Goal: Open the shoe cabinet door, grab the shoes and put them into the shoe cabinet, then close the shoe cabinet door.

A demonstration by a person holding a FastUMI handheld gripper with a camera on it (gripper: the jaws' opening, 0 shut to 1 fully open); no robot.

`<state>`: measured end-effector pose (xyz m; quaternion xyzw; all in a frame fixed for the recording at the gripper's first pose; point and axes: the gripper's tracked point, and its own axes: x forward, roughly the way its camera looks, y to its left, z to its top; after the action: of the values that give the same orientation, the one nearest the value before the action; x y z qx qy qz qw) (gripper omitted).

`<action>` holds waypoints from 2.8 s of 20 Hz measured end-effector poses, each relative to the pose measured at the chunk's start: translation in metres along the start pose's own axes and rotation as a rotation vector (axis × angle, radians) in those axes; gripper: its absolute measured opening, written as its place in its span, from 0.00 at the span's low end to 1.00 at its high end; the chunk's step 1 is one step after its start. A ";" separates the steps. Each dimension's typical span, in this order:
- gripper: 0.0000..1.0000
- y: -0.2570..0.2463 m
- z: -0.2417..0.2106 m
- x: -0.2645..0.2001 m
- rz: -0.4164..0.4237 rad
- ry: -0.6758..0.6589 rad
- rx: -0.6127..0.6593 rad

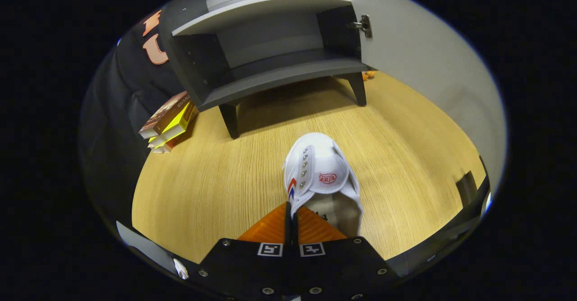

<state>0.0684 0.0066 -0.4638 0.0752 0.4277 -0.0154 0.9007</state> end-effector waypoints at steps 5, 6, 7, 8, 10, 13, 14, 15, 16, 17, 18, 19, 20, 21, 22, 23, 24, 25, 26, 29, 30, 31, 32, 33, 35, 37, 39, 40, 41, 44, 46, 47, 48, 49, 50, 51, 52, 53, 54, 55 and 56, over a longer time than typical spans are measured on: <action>0.00 0.010 0.042 -0.031 0.018 -0.079 0.015; 0.00 0.013 0.054 -0.039 0.021 -0.109 0.012; 0.00 0.016 0.067 -0.049 0.020 -0.143 0.001; 0.00 0.020 0.081 -0.059 0.021 -0.175 -0.008; 0.00 0.030 0.114 -0.082 0.032 -0.243 -0.028; 0.00 0.042 0.163 -0.115 0.053 -0.365 -0.056; 0.00 0.045 0.180 -0.126 0.057 -0.403 -0.068; 0.00 0.049 0.196 -0.136 0.059 -0.445 -0.082; 0.00 0.053 0.213 -0.143 0.062 -0.481 -0.095; 0.00 0.056 0.226 -0.149 0.067 -0.508 -0.113; 0.00 0.059 0.239 -0.152 0.070 -0.530 -0.126; 0.00 0.063 0.253 -0.154 0.076 -0.548 -0.135; 0.00 0.066 0.268 -0.154 0.086 -0.571 -0.133; 0.00 0.071 0.283 -0.153 0.103 -0.588 -0.128; 0.00 0.075 0.298 -0.150 0.115 -0.602 -0.128; 0.00 0.076 0.312 -0.145 0.117 -0.612 -0.133; 0.00 0.078 0.326 -0.140 0.116 -0.621 -0.143; 0.00 0.081 0.339 -0.135 0.115 -0.631 -0.153; 0.00 0.084 0.353 -0.127 0.114 -0.634 -0.162; 0.00 0.089 0.389 -0.101 0.113 -0.625 -0.172; 0.00 0.091 0.401 -0.091 0.111 -0.619 -0.180; 0.00 0.094 0.410 -0.086 0.104 -0.613 -0.187; 0.00 0.095 0.420 -0.070 0.106 -0.614 -0.192; 0.00 0.097 0.431 -0.059 0.101 -0.616 -0.196; 0.00 0.099 0.444 -0.038 0.091 -0.605 -0.208; 0.00 0.100 0.446 -0.022 0.083 -0.577 -0.207; 0.00 0.099 0.444 -0.007 0.081 -0.544 -0.194; 0.00 0.103 0.442 -0.006 0.099 -0.537 -0.190; 0.00 0.105 0.442 -0.002 0.105 -0.542 -0.188; 0.00 0.108 0.441 0.000 0.110 -0.545 -0.176; 0.02 0.107 0.441 0.001 0.109 -0.541 -0.167; 0.02 0.108 0.441 0.001 0.110 -0.539 -0.167; 0.02 0.108 0.440 0.001 0.110 -0.538 -0.165; 0.02 0.107 0.440 0.001 0.108 -0.536 -0.163; 0.02 0.107 0.440 0.001 0.103 -0.536 -0.162; 0.03 0.107 0.441 0.001 0.098 -0.536 -0.161; 0.04 0.107 0.440 0.002 0.093 -0.536 -0.160; 0.04 0.107 0.441 0.002 0.092 -0.535 -0.156; 0.05 0.108 0.441 0.003 0.094 -0.529 -0.151; 0.05 0.108 0.439 0.003 0.093 -0.525 -0.145; 0.05 0.108 0.440 0.003 0.094 -0.518 -0.142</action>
<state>0.4186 0.0484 -0.1791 0.0252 0.1792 0.0375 0.9828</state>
